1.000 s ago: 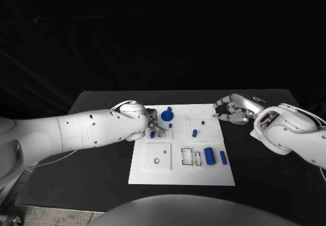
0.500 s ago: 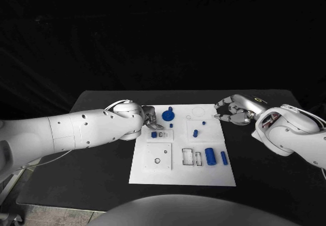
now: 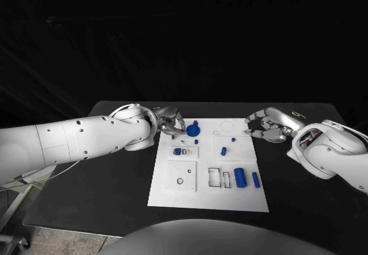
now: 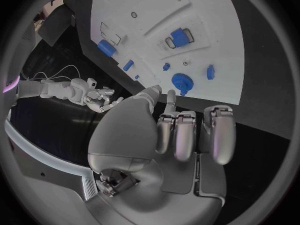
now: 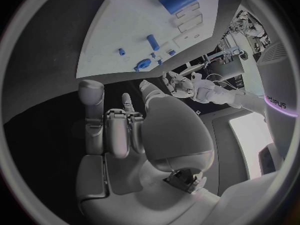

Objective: Assemble the parts on the task board

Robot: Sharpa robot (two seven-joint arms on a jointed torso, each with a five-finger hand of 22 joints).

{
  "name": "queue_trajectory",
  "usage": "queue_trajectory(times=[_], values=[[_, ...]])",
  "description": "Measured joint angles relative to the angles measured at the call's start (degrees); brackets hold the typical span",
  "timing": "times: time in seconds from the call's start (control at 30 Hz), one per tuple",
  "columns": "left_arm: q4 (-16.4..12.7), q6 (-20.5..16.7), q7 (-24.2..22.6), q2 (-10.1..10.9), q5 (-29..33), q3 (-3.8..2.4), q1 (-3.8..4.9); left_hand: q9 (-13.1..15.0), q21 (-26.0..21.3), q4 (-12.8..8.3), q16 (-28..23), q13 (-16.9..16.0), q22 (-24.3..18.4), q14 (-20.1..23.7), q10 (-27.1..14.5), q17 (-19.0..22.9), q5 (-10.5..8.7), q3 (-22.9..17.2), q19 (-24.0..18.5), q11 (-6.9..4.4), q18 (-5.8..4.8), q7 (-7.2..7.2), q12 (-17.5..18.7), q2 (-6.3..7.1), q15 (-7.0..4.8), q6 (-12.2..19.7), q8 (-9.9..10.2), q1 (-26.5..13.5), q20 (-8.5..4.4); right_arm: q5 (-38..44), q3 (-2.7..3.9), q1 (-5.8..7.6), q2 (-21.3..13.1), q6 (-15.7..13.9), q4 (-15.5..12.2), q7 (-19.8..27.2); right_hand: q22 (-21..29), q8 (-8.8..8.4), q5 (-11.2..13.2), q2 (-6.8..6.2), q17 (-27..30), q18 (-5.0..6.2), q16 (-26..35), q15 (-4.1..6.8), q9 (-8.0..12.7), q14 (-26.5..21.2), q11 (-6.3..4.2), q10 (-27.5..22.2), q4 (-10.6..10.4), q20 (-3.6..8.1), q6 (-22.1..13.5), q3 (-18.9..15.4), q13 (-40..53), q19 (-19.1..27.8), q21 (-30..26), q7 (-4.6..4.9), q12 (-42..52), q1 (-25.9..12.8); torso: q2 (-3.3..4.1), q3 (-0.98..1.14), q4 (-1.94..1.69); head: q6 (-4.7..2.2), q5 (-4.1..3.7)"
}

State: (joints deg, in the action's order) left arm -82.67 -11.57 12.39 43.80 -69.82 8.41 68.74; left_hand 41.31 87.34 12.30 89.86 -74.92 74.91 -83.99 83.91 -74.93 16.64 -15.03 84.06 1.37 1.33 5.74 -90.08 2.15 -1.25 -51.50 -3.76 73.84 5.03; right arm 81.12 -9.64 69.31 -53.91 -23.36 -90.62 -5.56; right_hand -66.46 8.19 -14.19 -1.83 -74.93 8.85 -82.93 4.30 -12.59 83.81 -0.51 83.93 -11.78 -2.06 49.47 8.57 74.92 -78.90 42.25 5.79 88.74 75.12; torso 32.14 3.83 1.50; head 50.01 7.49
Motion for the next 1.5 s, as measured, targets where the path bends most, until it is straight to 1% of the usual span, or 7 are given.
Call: queue_trajectory(times=[0.07, 0.2, 0.33, 0.43, 0.63, 0.97, 1.5], values=[[-0.2, 0.0, -1.2, 0.8, -0.2, 0.10, 0.07, -1.9, 0.1, 0.0, 0.0, 0.0, 0.0, 0.0, 0.0, 0.0, -0.61, 0.0, 0.0, 0.00, 0.00, 0.30, 0.0, 0.46, 0.00, 0.8, 0.0, 0.7, 0.00, -0.1, 0.00, 0.00, 0.0, -0.1, -0.1, 0.1, 0.0, 0.00, 0.0, 0.00, 0.0, 0.00, 0.0, 0.00, 0.0, 0.0, 0.00, 0.0, 0.0, 0.00, 0.0, 0.0, 0.0, 0.0, 0.0, 0.00, 0.0, 0.0, 0.00, 0.00, 0.00, 0.00, 0.10], [-0.3, 1.7, -1.3, 2.0, -1.4, 0.50, 0.10, -6.4, 0.2, 0.5, 0.0, 0.0, 0.0, -0.1, 0.1, 0.0, -5.91, 0.6, -0.1, 0.11, 0.00, 0.88, 0.0, 1.23, 0.09, 2.6, 0.0, 1.4, 0.13, -0.2, 0.00, 0.00, 0.0, -0.1, -0.6, 0.4, 0.0, 0.00, 0.0, 0.00, 0.0, 0.00, 0.0, 0.00, 0.1, 0.0, 0.00, 0.0, 0.0, 0.00, 0.0, 0.0, 0.0, 0.0, 0.0, 0.00, 0.0, 0.0, 0.03, -0.04, -0.04, 0.00, 0.41], [-0.1, 4.7, -0.2, 2.3, -2.9, 0.71, 0.04, -8.2, -0.1, 0.1, 0.0, 0.0, 0.0, -0.2, 0.2, 0.0, -11.27, 2.3, -0.2, 0.21, 0.01, 0.25, 0.0, 2.08, 0.17, 2.0, 0.0, 2.3, 0.20, -0.3, 0.00, -0.06, -0.1, -0.1, -1.0, 0.7, 0.0, 0.00, 0.0, 0.00, 0.0, 0.00, 0.0, 0.00, 0.1, 0.0, 0.00, 0.0, 0.0, 0.00, 0.0, 0.0, 0.0, 0.0, 0.0, 0.00, 0.0, 0.0, 0.07, -0.11, -0.09, 0.00, 0.74], [0.2, 6.9, 0.9, 2.2, -4.2, 0.80, -0.06, -8.8, -0.1, 0.4, 0.0, 0.0, 0.0, -0.2, 0.2, 0.0, -13.39, 4.2, -0.2, 0.20, 0.01, 0.25, 0.0, 2.63, 0.17, 1.5, -0.7, 1.8, 0.20, -0.4, 0.00, -0.21, -0.1, -0.1, -1.2, 0.8, 0.0, 0.00, 0.0, 0.00, 0.0, 0.00, 0.0, 0.00, 0.1, 0.0, 0.00, 0.0, 0.0, 0.00, 0.0, 0.0, 0.0, 0.0, 0.0, 0.00, 0.0, 0.0, 0.09, -0.18, -0.10, 0.00, 0.85], [1.1, 9.7, 2.5, 1.0, -5.9, 0.87, -0.37, -8.6, -0.4, 1.5, 0.0, 0.0, 0.0, -0.2, 0.2, 0.0, -13.54, 6.6, -0.2, 0.20, 0.00, -0.02, 0.0, 3.27, 0.17, 0.4, -2.1, 0.1, 0.20, -0.5, 0.00, -0.52, 0.1, 0.0, -1.2, 1.0, 0.1, 0.00, 0.0, 0.00, 0.0, 0.00, 0.0, 0.00, 0.1, 0.0, 0.00, 0.0, 0.0, 0.00, 0.0, 0.0, 0.0, 0.0, -0.2, 0.00, 0.0, 0.0, 0.16, -0.45, -0.15, 0.00, 0.97], [2.8, 12.0, 4.2, -0.6, -7.2, 0.88, -0.69, -9.8, -0.7, 2.5, 0.0, 0.0, 0.0, -0.2, 0.2, 0.0, -13.54, 9.2, -0.2, 0.20, 0.00, 0.52, 0.0, 3.26, 0.16, 4.1, -0.5, -0.4, 0.20, -0.7, -0.01, -0.83, 0.2, 0.3, -1.1, 1.1, 0.1, 0.00, 0.0, 0.00, 0.0, 0.00, 0.2, 0.00, 0.1, 0.0, 0.00, 0.0, 0.0, 0.00, 0.1, 0.0, 0.0, 0.0, -0.5, -0.06, -0.2, 0.0, 0.13, -0.42, -0.13, 0.00, 1.42], [3.9, 13.8, 4.5, -2.2, -7.6, 0.88, -1.29, -11.7, -0.9, 2.2, 0.0, 0.0, 0.0, -0.2, 0.2, 0.0, -13.54, 9.8, -0.2, 0.20, 0.00, 0.79, 0.0, 1.92, 0.16, 5.8, 0.0, 0.9, 0.20, -0.8, -0.01, -0.96, 0.1, 0.9, -1.0, 1.1, 0.1, 0.00, -0.2, 0.30, 0.0, 0.00, 0.2, 0.00, 0.3, 0.0, 0.00, 0.0, 0.3, -0.11, 0.2, 0.3, 0.0, 0.1, -0.5, -0.18, -0.2, 0.3, 0.14, -0.35, -0.10, 0.00, 0.92]])
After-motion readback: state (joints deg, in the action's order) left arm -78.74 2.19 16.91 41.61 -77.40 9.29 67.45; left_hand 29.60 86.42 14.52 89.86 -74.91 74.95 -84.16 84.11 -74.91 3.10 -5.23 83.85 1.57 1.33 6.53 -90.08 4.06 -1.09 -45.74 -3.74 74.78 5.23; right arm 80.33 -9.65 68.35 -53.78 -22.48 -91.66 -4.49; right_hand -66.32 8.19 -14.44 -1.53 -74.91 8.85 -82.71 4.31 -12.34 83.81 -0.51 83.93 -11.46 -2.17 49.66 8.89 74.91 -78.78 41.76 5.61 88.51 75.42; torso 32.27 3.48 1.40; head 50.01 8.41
